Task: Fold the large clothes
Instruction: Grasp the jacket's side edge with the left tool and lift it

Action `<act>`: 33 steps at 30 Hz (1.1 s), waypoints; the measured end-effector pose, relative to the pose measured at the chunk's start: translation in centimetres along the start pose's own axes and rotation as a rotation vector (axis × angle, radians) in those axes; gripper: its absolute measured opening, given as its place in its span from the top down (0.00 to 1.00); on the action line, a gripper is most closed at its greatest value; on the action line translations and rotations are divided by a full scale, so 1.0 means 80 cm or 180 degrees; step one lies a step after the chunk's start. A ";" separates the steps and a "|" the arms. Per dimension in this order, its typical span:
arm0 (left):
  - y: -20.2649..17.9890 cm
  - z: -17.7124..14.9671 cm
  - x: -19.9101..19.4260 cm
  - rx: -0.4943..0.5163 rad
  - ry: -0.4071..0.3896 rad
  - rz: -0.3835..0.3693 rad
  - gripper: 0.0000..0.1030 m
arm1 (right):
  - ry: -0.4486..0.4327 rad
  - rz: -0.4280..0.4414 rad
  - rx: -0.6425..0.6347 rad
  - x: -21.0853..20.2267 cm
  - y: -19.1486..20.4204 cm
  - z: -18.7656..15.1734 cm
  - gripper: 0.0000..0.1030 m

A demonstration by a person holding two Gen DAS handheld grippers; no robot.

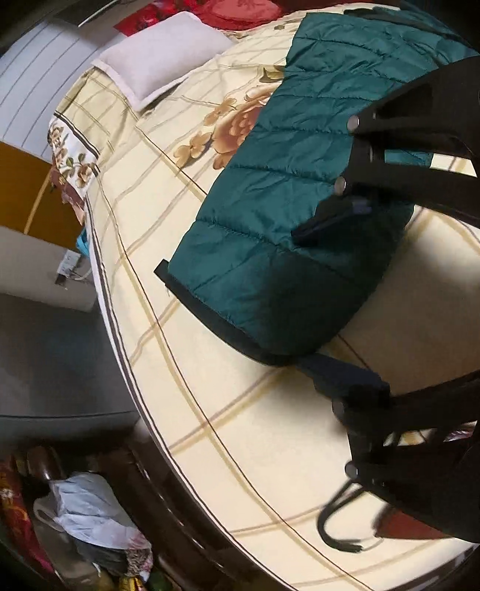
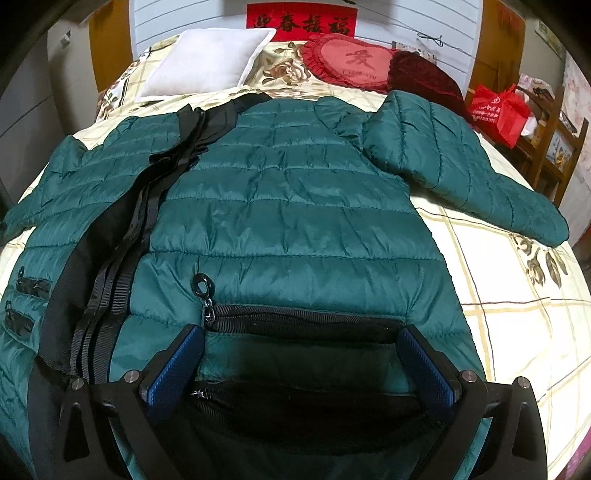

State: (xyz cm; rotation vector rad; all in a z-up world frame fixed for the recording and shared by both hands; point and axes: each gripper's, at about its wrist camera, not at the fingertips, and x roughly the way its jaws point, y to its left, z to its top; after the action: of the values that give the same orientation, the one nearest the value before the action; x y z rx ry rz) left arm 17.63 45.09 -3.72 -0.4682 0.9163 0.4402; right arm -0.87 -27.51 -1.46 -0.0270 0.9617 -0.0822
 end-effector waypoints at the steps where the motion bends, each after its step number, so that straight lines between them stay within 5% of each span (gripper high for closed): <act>1: 0.001 0.000 0.000 -0.0005 -0.0030 -0.0019 0.64 | 0.0000 -0.0001 0.0000 0.000 0.000 0.000 0.00; 2: 0.002 0.000 0.001 -0.0025 -0.0036 -0.0067 0.77 | 0.0000 0.0001 -0.0001 0.000 0.000 0.000 0.00; 5: -0.004 -0.002 -0.010 0.0027 -0.0175 -0.0125 0.87 | 0.0000 0.0003 0.0002 0.000 0.000 0.000 0.00; 13: -0.054 -0.018 -0.110 0.0370 -0.0788 -0.0506 0.89 | -0.0001 0.0000 0.0001 0.000 0.000 0.000 0.00; 22: -0.233 -0.093 -0.245 0.1131 -0.1017 -0.1484 0.89 | -0.0210 -0.0201 0.0138 -0.024 -0.012 0.004 0.00; 33: -0.477 -0.227 -0.292 0.1768 -0.0573 -0.2503 0.89 | -0.0404 -0.0327 0.0305 -0.058 -0.052 0.001 0.00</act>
State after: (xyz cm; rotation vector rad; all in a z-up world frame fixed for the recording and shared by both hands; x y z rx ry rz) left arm 14.30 0.17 13.60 -0.2382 0.5790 -0.4772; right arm -3.68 -31.26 2.59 0.0066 0.8283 -0.2186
